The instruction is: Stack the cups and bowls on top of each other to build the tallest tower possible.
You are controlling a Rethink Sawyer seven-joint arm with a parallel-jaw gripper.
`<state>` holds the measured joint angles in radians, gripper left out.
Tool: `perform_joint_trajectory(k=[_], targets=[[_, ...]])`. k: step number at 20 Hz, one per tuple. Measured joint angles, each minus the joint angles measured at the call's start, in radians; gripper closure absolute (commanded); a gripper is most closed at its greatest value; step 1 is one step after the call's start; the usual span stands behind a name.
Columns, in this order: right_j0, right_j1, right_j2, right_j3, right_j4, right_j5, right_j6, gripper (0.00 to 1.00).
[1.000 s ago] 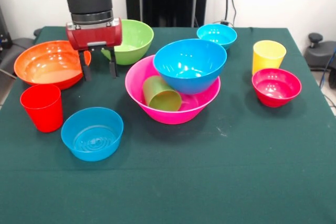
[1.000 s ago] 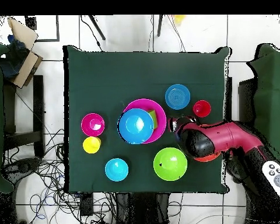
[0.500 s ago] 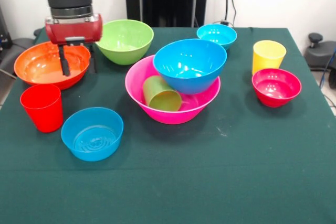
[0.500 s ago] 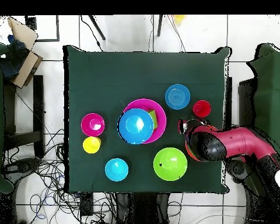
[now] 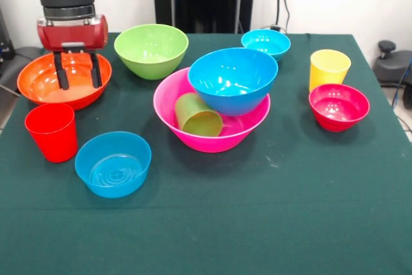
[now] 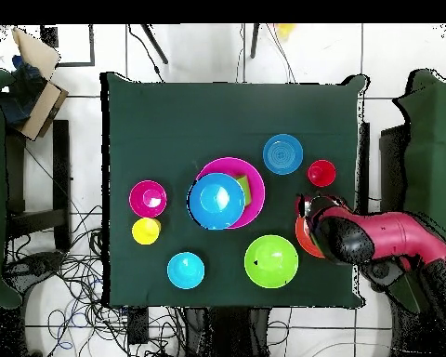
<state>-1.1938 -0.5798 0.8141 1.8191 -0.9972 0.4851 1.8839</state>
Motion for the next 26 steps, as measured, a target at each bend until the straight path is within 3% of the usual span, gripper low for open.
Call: perform_joint_trajectory(k=[16, 26], targets=[[0.081, 0.144, -0.023, -0.030, -0.132, -0.029, 0.000, 0.00], [0.105, 0.134, -0.023, -0.026, -0.134, -0.029, 0.000, 0.00]])
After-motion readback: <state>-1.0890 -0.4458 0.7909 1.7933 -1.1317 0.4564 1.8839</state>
